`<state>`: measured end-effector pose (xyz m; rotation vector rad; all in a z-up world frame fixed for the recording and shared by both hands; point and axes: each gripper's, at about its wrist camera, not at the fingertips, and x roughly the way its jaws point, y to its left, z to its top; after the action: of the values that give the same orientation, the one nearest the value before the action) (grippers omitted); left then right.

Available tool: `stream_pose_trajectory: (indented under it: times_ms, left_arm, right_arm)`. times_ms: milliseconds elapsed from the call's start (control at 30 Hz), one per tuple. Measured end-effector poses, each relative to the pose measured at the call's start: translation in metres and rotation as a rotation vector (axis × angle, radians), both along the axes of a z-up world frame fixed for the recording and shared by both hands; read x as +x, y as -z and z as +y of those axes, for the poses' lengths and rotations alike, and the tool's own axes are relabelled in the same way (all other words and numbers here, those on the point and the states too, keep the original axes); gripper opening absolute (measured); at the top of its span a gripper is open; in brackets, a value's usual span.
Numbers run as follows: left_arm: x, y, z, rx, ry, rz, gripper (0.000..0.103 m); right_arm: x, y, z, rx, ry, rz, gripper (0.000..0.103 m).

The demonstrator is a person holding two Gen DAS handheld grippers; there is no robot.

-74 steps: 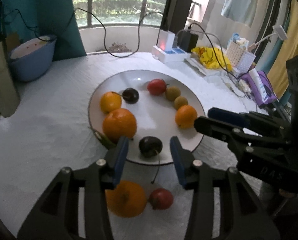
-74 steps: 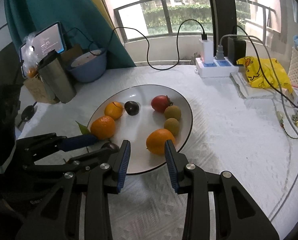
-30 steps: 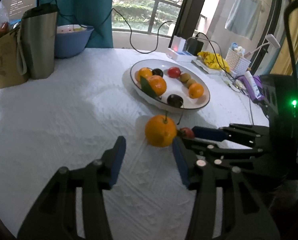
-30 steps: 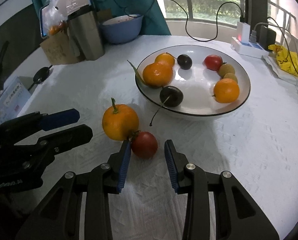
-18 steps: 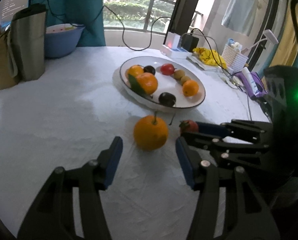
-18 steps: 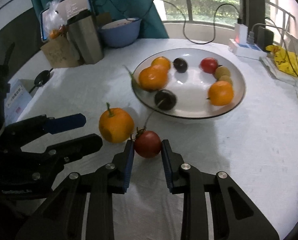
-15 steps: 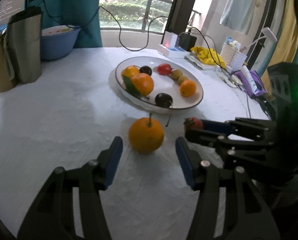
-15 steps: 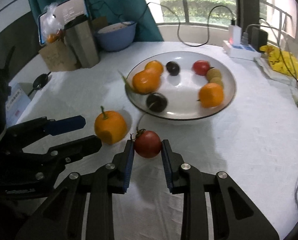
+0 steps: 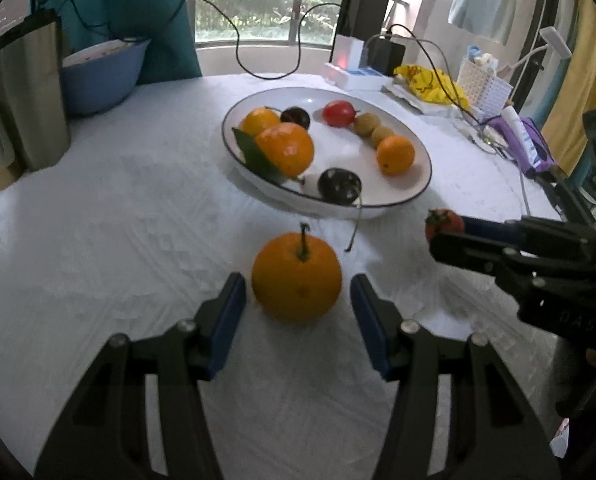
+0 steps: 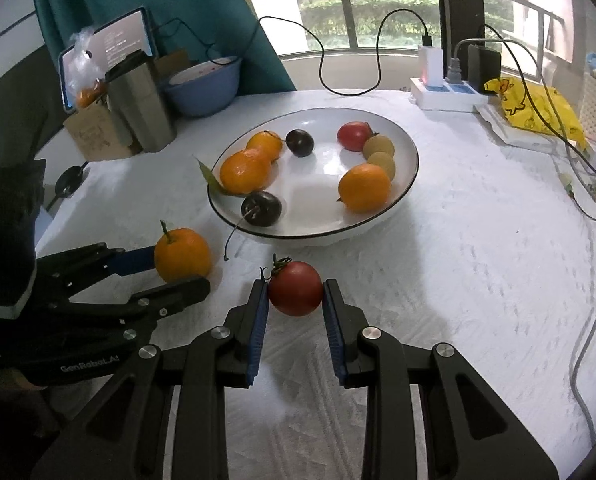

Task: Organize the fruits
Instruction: 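Grasp a red tomato with the right tool while the left tool grasps a stemmed mandarin, then carry both fruits onto the white plate and open both tools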

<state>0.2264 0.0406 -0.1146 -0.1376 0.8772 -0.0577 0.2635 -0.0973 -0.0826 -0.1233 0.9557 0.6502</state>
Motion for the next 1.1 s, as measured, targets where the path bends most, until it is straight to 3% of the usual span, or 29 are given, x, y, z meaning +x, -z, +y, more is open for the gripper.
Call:
stream_pose_trajectory:
  times_ms: [33, 333, 733, 1100]
  left_arm:
    - [0.001, 0.000, 0.000, 0.004, 0.000, 0.003, 0.045]
    - [0.000, -0.003, 0.000, -0.014, 0.002, 0.001, 0.044]
    - [-0.010, -0.038, -0.010, -0.022, 0.032, -0.076, 0.044]
    - [0.012, -0.057, -0.019, -0.008, 0.082, -0.126, 0.044]
  right_arm:
    - [0.001, 0.000, 0.000, 0.001, 0.000, -0.001, 0.030]
    - [-0.002, -0.004, -0.005, 0.013, 0.009, -0.012, 0.030]
    - [-0.007, -0.018, -0.008, 0.025, 0.011, -0.043, 0.030]
    - [0.011, -0.032, -0.011, 0.031, 0.023, -0.074, 0.030]
